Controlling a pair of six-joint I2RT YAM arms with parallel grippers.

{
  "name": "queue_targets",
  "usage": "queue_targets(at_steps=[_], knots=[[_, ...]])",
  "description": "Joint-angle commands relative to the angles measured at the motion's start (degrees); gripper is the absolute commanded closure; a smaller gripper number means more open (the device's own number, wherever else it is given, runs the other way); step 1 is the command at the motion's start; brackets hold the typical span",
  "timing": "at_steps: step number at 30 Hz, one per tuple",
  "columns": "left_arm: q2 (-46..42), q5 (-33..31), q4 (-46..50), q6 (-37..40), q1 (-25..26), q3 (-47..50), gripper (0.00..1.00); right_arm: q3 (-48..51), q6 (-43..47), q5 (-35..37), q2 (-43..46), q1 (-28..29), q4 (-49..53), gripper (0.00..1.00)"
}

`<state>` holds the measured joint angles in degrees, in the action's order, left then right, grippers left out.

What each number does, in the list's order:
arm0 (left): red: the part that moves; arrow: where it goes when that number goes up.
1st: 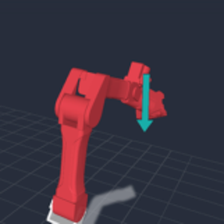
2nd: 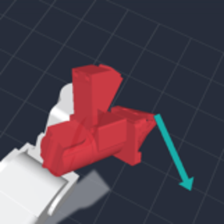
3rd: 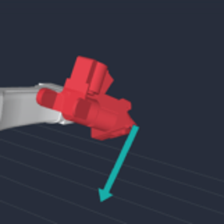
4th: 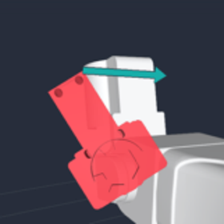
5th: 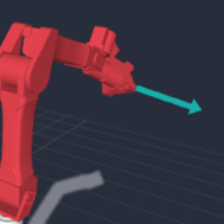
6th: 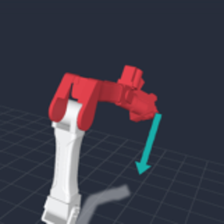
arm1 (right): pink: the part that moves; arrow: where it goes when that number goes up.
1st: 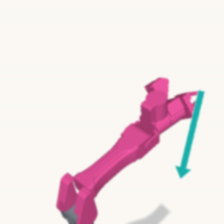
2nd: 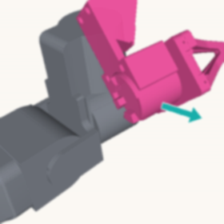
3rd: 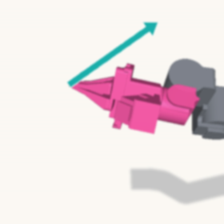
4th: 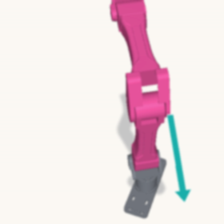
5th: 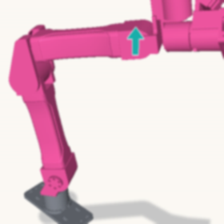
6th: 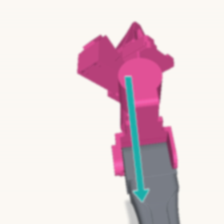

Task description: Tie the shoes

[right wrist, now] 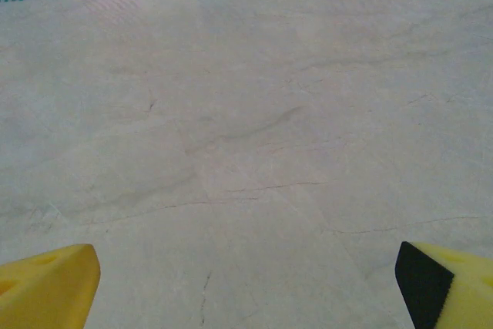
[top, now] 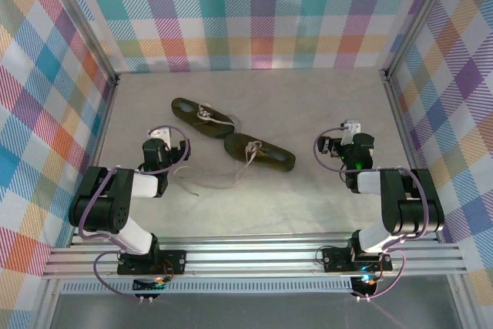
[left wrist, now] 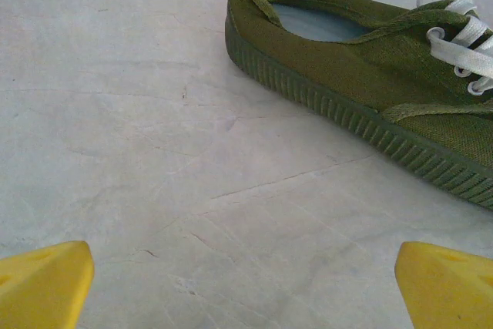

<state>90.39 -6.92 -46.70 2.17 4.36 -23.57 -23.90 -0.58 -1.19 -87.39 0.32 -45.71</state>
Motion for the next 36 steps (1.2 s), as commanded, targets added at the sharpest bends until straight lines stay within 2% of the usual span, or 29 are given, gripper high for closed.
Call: queue_targets(at_steps=[1, 30, 34, 36], knots=[[0.0, 0.1, -1.9, -0.3, -0.1, -0.3, 0.0, -0.3, 0.3, -1.0, -0.4, -0.1, -0.3, 0.01], [-0.7, -0.1, -3.1, 0.1, 0.2, 0.7, 0.0, -0.2, 0.6, -1.2, 0.5, -0.1, 0.4, 0.01], [-5.3, -4.0, -5.8, 1.4, 2.5, 4.1, 0.0, 0.8, 1.9, 0.6, 6.1, 1.7, 3.4, 0.01], [-8.0, -7.2, -2.5, 1.8, 3.8, 3.6, 0.0, 1.2, 1.2, 1.4, 9.7, 1.9, 5.9, 0.01]])
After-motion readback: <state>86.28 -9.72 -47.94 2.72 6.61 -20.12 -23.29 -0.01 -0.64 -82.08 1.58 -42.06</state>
